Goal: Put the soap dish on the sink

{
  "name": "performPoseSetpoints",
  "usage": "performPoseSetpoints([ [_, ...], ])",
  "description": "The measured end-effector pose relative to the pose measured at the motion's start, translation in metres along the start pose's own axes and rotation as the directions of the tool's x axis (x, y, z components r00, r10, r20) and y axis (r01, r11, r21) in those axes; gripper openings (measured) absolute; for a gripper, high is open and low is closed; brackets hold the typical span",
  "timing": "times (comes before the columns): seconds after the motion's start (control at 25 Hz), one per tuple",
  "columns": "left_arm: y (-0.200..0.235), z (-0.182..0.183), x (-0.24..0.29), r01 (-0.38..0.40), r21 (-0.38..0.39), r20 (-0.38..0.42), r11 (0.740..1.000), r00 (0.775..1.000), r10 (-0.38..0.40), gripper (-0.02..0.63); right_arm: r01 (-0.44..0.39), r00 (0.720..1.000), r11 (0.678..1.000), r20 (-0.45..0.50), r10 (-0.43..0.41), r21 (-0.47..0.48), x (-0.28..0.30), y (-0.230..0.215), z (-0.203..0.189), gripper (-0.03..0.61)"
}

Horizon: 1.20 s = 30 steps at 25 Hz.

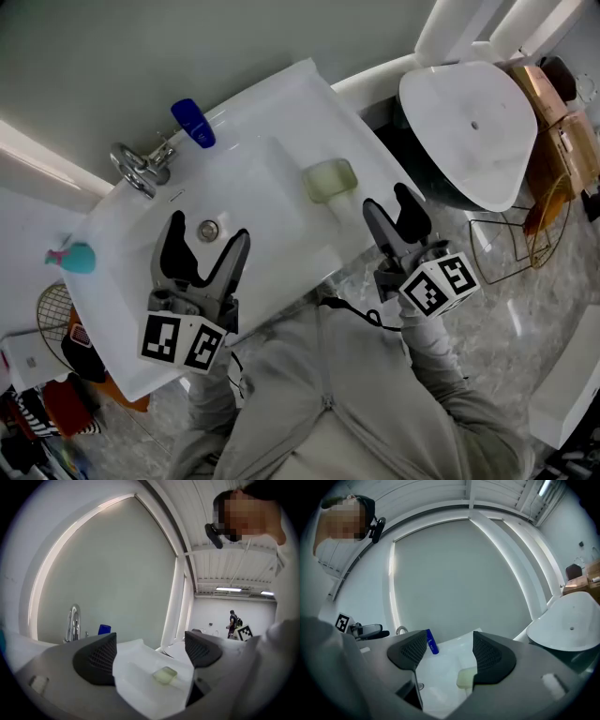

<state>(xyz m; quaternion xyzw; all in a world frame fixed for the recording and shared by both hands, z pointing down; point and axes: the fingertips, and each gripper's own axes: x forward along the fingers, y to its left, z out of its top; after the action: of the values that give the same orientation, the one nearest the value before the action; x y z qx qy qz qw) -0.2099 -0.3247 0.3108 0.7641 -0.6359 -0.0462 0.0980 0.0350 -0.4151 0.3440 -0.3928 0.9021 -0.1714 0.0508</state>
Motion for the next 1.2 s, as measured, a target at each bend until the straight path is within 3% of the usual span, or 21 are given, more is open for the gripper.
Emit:
performPoseSetpoints([
  [0.56,0.01,0.0,-0.026,-0.015,0.078,0.035,0.997,0.999,0.013,0.483,0.026,0.999,0.996,0.033,-0.024,-0.084,-0.003,0.034,0.002,0.308],
  [0.84,0.013,-0.006,-0.032,-0.006,0.057,0.03,0.998,1.0,0.004,0.479,0.047,0.999,0.986,0.009,-0.046,-0.16,-0.008,0.044,-0.004,0.307],
  [1.2,0.02,-0.008,-0.036,-0.009,0.035,0.029,0.999,1.0,0.008,0.466,0.046,0.999,0.985,0.003,-0.046,-0.165,-0.006,0.052,-0.007,0.307],
])
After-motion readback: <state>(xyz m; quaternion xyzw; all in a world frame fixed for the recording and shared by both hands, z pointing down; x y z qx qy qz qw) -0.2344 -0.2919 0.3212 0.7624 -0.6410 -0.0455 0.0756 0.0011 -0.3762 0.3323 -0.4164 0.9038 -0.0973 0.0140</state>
